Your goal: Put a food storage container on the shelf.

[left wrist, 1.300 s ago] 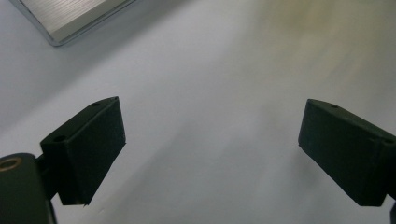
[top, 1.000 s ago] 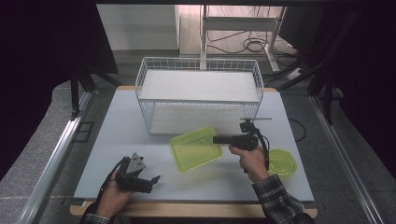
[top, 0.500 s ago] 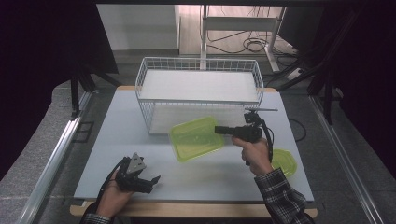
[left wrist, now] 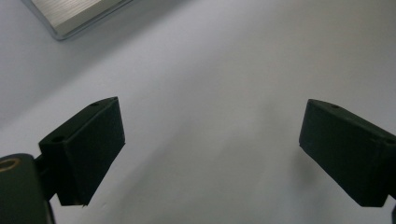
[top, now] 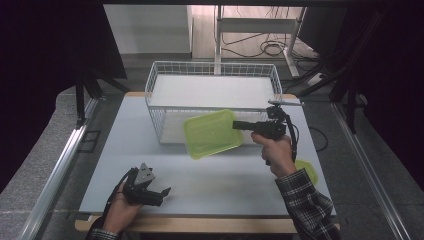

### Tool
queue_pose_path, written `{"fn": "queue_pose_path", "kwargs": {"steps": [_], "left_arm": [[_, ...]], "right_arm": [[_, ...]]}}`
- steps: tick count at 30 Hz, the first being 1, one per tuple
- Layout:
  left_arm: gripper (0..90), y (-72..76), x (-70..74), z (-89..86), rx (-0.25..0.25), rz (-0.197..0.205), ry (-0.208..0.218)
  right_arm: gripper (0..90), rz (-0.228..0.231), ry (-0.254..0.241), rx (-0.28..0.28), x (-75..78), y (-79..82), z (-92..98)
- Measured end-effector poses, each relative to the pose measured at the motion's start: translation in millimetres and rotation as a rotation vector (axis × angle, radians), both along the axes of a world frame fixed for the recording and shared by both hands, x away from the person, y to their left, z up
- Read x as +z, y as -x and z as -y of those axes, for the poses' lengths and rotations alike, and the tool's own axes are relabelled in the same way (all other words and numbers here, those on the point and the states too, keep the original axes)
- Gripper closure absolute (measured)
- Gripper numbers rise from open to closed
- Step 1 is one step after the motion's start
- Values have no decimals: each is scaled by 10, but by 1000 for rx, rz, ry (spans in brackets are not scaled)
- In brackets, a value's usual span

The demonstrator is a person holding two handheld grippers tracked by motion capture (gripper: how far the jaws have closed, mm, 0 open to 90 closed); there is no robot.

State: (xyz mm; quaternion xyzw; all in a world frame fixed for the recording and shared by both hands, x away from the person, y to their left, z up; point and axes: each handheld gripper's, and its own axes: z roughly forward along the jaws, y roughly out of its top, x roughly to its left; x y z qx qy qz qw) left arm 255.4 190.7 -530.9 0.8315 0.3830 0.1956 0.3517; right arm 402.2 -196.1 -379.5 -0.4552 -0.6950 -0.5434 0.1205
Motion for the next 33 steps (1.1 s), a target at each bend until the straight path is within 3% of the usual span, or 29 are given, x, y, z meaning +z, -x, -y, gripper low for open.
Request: {"fn": "queue_pose_path", "kwargs": {"steps": [12, 33], "left_arm": [[55, -5, 9, -20, 10, 0, 20], [55, -7, 3, -24, 9, -5, 13]], "right_arm": [[800, 32, -13, -46, 294, -161, 31], [799, 92, -3, -163, 598, -496, 34]]}}
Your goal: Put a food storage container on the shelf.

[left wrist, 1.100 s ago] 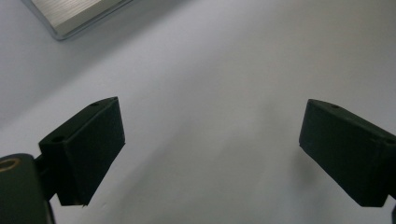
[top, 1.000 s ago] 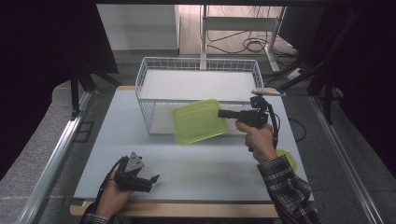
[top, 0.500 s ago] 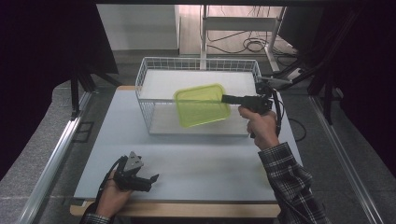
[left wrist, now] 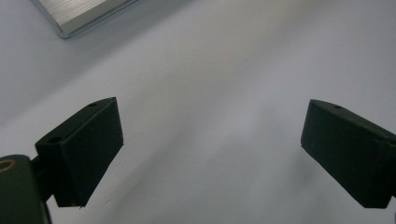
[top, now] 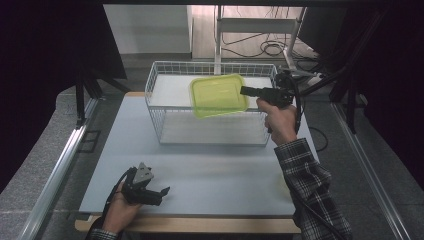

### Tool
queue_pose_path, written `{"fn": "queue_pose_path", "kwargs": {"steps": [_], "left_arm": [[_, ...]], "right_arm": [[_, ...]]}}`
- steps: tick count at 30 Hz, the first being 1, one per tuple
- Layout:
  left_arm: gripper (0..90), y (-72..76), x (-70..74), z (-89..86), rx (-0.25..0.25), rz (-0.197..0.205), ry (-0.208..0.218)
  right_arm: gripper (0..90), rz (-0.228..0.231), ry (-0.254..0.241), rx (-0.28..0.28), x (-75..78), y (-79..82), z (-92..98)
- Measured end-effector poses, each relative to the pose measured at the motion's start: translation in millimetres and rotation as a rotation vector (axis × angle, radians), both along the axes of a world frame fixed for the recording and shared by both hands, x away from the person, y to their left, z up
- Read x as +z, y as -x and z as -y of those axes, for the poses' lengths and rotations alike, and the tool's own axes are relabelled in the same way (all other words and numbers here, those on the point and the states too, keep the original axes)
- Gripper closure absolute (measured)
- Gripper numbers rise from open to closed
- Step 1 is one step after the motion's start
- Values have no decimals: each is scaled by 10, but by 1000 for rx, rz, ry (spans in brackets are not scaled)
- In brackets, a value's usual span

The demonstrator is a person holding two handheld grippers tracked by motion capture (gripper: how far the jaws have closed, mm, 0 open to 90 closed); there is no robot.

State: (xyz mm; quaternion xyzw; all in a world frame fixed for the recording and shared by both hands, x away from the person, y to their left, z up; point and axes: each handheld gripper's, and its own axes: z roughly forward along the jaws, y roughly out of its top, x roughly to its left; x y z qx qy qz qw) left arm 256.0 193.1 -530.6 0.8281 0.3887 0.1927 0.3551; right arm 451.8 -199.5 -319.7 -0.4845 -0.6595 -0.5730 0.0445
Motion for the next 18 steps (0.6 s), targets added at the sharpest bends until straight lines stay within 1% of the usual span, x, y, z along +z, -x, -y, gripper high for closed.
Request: {"fn": "queue_pose_path", "kwargs": {"steps": [1, 6, 12, 18], "left_arm": [[55, 0, -1, 0, 0, 0, 0], [55, -1, -3, 5, -2, -1, -3], [55, 1, -4, 3, 1, -1, -2], [55, 1, -8, 9, -1, -3, -5]], "right_arm": [[799, 5, 0, -15, 20, -39, -8], [799, 12, 6, -36, 53, -119, -45], [799, 19, 34, -71, 80, -213, -126], [798, 27, 60, -99, 70, -275, -162]]}}
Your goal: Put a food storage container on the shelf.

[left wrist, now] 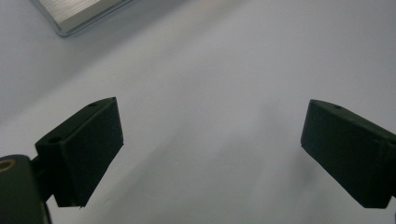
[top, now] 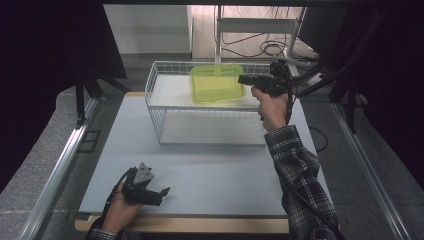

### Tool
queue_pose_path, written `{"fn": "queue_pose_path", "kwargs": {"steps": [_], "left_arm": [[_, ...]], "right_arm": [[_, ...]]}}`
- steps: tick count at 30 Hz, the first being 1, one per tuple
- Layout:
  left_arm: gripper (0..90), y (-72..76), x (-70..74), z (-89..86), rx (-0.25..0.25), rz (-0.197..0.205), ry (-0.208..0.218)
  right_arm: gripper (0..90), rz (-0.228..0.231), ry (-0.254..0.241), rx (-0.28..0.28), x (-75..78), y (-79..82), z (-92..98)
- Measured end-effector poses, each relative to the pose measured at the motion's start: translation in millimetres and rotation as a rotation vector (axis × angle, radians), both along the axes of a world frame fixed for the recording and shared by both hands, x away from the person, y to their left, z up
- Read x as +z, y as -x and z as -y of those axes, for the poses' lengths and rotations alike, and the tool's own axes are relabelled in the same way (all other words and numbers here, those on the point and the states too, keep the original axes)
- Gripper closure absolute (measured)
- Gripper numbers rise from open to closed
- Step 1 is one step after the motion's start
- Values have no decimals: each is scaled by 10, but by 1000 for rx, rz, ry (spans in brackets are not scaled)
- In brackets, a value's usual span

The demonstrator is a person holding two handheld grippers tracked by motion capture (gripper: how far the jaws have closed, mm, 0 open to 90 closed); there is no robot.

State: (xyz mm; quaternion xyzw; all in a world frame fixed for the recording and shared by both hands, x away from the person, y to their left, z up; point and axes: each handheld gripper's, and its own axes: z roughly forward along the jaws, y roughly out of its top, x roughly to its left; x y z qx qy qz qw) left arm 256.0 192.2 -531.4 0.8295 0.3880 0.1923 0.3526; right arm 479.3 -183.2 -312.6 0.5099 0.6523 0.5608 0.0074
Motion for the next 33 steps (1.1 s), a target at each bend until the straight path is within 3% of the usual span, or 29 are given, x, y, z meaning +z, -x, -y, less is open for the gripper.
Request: {"fn": "queue_pose_path", "kwargs": {"steps": [16, 21, 33], "left_arm": [[55, 0, -11, 18, -10, -7, -13], [55, 0, -14, 19, -11, -8, -15], [55, -1, -20, 24, -14, -11, -19]], "right_arm": [[782, 4, 34, 11, -82, -27, 1], [752, 18, 92, 4, -61, -20, -28], [672, 19, 150, -10, -111, -103, -70]]}}
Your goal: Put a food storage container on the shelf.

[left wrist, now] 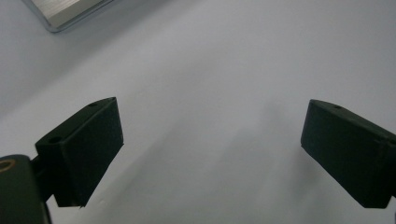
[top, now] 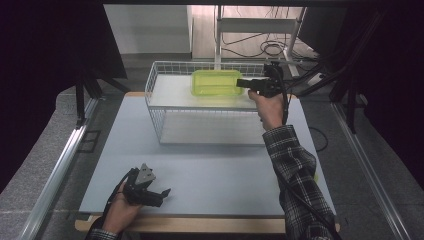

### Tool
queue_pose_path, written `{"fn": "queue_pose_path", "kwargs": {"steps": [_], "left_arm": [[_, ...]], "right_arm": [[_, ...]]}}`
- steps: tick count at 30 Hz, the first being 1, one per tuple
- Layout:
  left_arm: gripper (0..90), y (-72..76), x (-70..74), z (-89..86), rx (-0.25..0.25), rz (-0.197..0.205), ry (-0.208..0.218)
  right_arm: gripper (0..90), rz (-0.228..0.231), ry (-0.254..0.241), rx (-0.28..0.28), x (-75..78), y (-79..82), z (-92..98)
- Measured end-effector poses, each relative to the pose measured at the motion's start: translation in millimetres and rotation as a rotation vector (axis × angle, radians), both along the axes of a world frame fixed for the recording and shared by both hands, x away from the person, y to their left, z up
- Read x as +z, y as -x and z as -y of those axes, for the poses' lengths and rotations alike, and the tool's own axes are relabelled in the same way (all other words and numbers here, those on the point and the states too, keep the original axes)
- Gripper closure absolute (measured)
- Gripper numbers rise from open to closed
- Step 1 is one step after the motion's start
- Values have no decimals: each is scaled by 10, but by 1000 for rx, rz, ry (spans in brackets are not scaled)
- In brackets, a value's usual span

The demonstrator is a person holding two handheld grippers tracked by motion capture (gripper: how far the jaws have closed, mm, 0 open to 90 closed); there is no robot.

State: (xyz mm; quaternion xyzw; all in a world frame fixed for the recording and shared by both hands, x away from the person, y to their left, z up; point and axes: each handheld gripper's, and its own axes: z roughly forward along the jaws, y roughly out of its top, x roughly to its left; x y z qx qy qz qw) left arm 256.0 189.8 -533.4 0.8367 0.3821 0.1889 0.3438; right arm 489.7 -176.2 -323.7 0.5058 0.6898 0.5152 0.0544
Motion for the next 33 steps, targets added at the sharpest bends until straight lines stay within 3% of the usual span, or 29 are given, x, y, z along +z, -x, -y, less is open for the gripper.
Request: {"fn": "queue_pose_path", "kwargs": {"steps": [3, 7, 11, 19, 33], "left_arm": [[55, 1, 4, -5, 3, 2, 3], [53, 1, 13, -16, 10, 5, 14], [54, -2, 17, -23, 12, 1, 20], [54, -1, 13, -13, 10, -1, 16], [52, -6, -2, -2, 5, -8, 6]], "right_arm": [[647, -3, 1, 2, -10, -15, -3], [551, 13, 31, -10, -7, -9, 5], [462, 18, 25, 6, -3, 11, 20], [305, 59, 49, 37, 51, 117, 54], [143, 136, 123, 104, 43, 371, 120]]}}
